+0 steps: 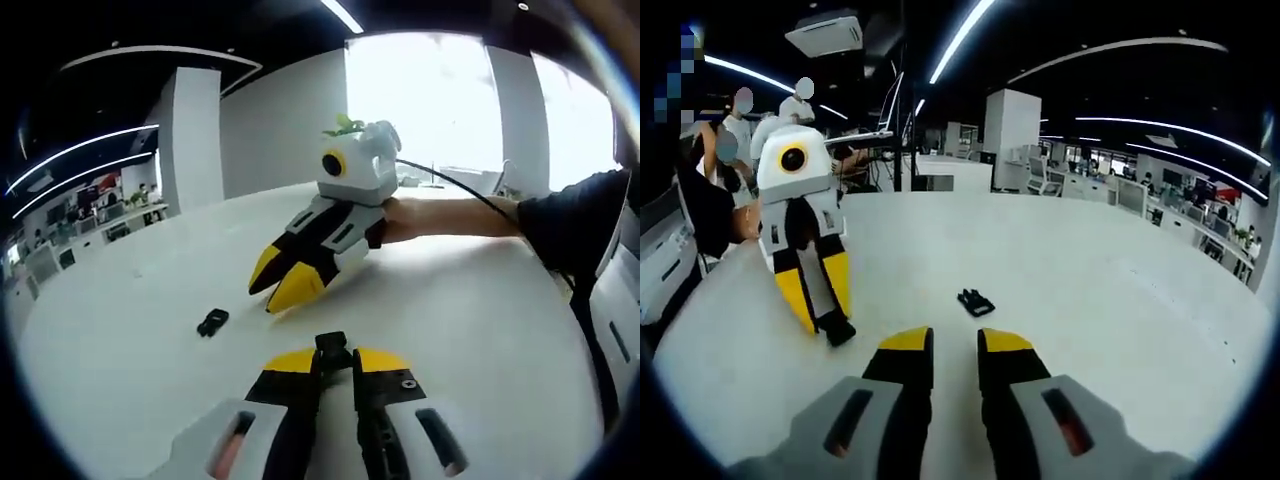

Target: Snap the two parts of the plastic buckle together until the buckle closes and remains connected.

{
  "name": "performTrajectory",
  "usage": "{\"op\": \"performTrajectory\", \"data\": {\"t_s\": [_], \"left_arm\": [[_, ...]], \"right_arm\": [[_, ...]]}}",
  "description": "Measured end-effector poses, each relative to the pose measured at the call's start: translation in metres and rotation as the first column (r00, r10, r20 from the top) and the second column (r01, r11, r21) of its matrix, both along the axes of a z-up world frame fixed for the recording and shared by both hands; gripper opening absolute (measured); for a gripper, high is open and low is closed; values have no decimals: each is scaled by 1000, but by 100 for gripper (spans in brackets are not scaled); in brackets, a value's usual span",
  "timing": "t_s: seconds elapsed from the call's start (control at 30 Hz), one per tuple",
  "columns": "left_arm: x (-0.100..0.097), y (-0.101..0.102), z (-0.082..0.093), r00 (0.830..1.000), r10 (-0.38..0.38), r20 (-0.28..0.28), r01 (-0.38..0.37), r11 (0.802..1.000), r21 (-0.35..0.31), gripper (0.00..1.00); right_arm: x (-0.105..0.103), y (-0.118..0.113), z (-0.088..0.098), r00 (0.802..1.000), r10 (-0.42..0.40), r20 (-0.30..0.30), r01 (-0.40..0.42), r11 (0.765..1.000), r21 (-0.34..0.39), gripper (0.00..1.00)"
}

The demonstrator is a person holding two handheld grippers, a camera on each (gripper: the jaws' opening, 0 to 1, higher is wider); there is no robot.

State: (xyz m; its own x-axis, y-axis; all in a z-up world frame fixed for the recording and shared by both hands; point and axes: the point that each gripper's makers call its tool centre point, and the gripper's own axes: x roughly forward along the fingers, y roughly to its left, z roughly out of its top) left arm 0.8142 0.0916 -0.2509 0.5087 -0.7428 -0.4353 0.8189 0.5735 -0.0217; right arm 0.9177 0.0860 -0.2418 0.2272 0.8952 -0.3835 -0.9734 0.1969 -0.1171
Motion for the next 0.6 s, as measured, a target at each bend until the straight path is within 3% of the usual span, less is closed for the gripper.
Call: {"op": "performTrajectory", "data": {"t_s": [0.6], "left_arm": [[4, 6, 3, 1000, 29, -8, -30, 999, -16, 12]], "right_arm": [[23, 24, -6, 1000, 26, -5, -26, 1000, 5, 21]]}}
